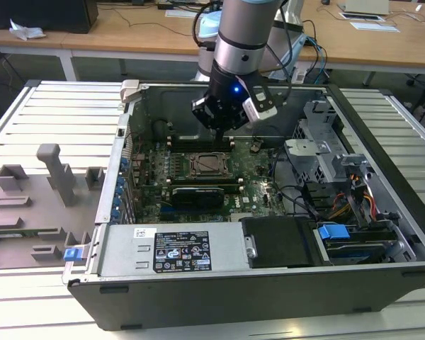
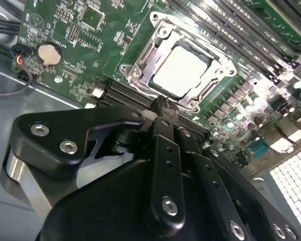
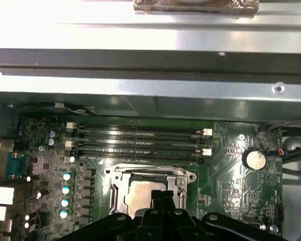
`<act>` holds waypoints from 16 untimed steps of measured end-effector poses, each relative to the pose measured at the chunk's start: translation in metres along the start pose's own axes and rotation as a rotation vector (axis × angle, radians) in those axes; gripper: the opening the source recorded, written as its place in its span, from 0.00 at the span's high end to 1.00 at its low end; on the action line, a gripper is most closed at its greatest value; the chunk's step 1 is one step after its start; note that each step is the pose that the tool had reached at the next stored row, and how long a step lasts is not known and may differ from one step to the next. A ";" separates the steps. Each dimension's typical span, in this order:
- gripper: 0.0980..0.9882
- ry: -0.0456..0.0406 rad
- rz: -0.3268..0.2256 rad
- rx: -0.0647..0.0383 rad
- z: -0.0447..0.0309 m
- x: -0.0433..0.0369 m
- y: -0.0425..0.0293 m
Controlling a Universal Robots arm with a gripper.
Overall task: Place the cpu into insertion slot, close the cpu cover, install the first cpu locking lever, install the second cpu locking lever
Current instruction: 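Install the first cpu locking lever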
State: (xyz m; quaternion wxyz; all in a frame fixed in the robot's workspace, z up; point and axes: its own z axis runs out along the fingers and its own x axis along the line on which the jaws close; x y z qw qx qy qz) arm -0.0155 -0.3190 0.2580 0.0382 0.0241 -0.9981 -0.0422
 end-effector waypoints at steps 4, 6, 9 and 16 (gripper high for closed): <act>0.99 0.0037 0.006 0.082 -0.0012 0.0001 0.0001; 0.99 0.0041 0.007 0.092 -0.0047 0.0003 0.0003; 0.99 0.0042 0.007 0.094 -0.0168 0.0012 0.0014; 0.99 0.0041 0.007 0.093 -0.0190 0.0014 0.0016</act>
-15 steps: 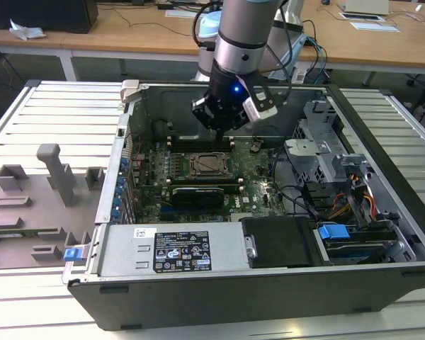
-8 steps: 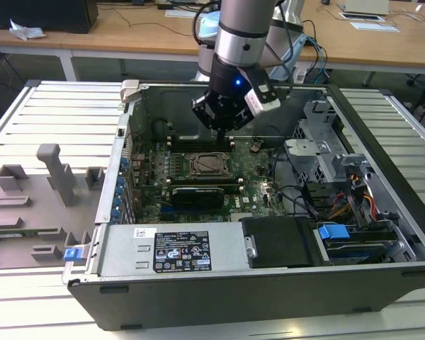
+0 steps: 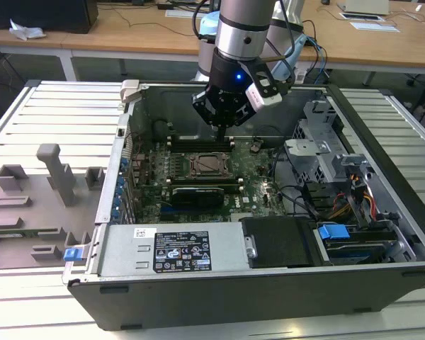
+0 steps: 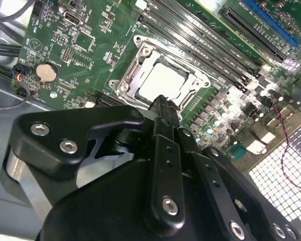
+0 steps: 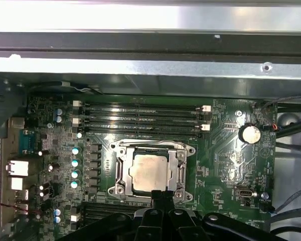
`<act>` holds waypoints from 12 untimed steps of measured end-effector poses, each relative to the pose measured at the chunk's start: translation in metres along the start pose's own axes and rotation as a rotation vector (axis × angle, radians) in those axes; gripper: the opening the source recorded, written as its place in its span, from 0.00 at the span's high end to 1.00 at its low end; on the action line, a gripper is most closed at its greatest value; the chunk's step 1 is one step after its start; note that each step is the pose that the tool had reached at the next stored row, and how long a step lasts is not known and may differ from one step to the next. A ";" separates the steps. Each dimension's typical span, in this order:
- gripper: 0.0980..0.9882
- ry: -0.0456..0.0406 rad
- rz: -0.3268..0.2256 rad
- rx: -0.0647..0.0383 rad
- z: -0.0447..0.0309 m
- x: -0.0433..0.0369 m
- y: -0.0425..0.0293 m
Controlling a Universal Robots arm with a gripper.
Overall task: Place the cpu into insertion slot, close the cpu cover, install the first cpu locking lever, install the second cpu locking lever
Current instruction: 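Install the first cpu locking lever, then install the second cpu locking lever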
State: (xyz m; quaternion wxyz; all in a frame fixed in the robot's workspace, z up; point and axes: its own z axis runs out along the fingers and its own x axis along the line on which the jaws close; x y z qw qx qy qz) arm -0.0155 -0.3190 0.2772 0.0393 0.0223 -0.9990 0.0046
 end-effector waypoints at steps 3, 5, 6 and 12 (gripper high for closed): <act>0.99 0.0000 0.000 0.000 -0.0001 0.0000 0.0000; 0.99 0.0000 0.000 0.000 -0.0001 0.0000 0.0000; 0.99 0.0000 0.000 0.000 -0.0001 0.0000 0.0000; 0.99 0.0000 0.000 0.000 0.0003 0.0006 -0.0027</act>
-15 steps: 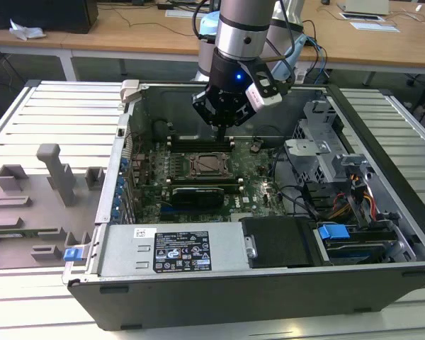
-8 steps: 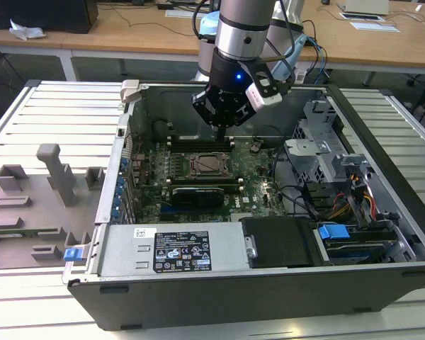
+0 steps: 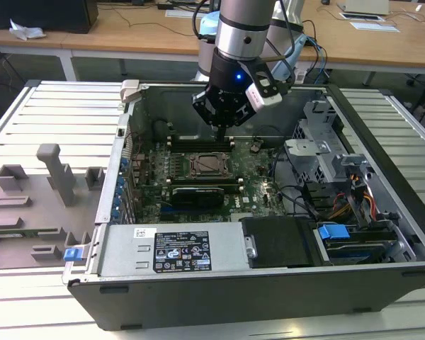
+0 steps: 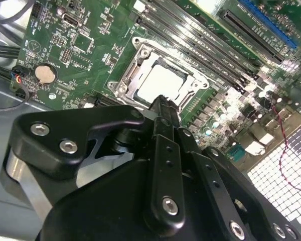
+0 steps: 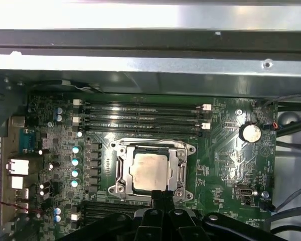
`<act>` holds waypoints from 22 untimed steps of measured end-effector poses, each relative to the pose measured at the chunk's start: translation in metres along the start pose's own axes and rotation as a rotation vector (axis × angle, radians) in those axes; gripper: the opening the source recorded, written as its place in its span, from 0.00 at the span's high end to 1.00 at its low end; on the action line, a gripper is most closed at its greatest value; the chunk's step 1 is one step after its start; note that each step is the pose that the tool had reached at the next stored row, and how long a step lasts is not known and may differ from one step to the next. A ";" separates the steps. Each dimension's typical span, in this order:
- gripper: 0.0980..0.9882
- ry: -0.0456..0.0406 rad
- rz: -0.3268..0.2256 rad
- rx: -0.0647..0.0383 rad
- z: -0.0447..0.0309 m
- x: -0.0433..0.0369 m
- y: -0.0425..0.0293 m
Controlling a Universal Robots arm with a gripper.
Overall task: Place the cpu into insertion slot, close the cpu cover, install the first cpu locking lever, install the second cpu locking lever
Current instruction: 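Install the second cpu locking lever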
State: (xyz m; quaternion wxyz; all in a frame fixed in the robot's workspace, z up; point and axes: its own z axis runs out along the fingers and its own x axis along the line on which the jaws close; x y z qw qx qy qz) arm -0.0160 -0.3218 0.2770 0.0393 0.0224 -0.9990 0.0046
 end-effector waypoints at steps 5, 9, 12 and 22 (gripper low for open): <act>0.99 -0.0002 0.000 -0.005 0.0013 0.0016 -0.0112; 0.99 -0.0002 0.000 -0.006 0.0017 0.0020 -0.0152; 0.99 -0.0003 0.000 -0.007 0.0021 0.0022 -0.0183; 0.99 -0.0004 -0.001 -0.008 0.0032 0.0026 -0.0260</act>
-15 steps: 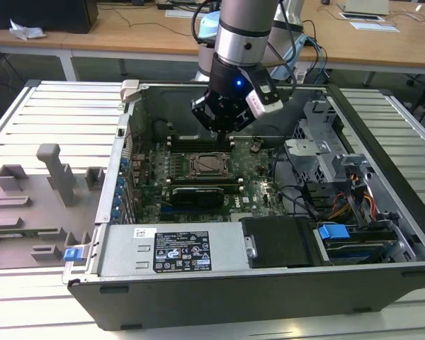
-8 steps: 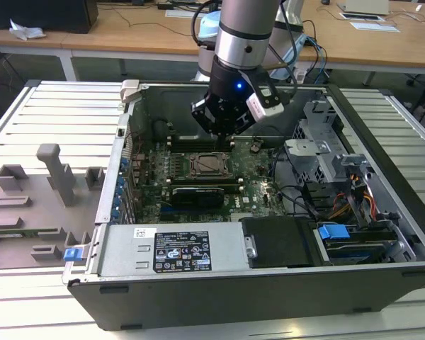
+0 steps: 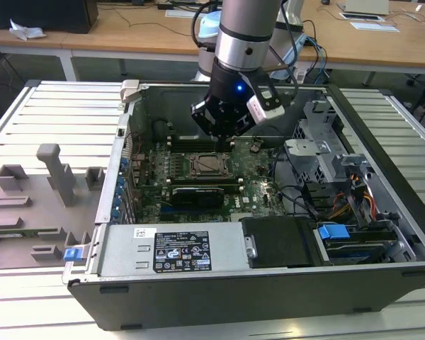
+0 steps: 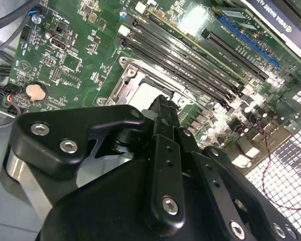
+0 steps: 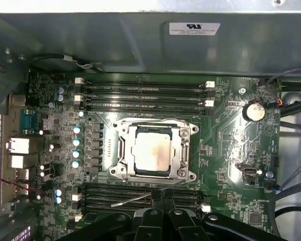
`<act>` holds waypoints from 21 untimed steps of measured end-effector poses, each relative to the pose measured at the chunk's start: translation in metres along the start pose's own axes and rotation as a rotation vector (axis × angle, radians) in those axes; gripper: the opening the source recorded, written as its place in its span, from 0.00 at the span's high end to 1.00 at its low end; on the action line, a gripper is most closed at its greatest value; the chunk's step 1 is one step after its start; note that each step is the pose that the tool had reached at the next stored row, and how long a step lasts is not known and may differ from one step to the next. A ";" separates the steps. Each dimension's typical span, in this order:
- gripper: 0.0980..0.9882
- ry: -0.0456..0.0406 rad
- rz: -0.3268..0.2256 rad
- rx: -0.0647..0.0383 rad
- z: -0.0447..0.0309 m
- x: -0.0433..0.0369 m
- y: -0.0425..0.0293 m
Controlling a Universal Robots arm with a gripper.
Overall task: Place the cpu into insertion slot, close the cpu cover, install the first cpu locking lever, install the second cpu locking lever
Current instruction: 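Install the second cpu locking lever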
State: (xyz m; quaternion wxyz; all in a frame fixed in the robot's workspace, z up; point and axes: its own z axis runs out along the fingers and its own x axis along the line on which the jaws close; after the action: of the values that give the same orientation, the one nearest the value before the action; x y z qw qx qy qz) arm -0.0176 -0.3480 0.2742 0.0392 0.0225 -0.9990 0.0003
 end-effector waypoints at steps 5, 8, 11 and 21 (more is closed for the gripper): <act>0.99 0.0000 0.000 -0.001 0.0007 0.0001 -0.0037; 0.99 -0.0001 0.000 -0.002 0.0017 0.0001 -0.0053; 0.99 -0.0001 0.000 -0.003 0.0036 0.0001 -0.0074; 0.99 -0.0002 0.000 -0.005 0.0081 -0.0002 -0.0105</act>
State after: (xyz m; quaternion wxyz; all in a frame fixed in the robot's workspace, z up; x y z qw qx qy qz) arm -0.0176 -0.3584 0.2661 0.0391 0.0226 -0.9990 -0.0021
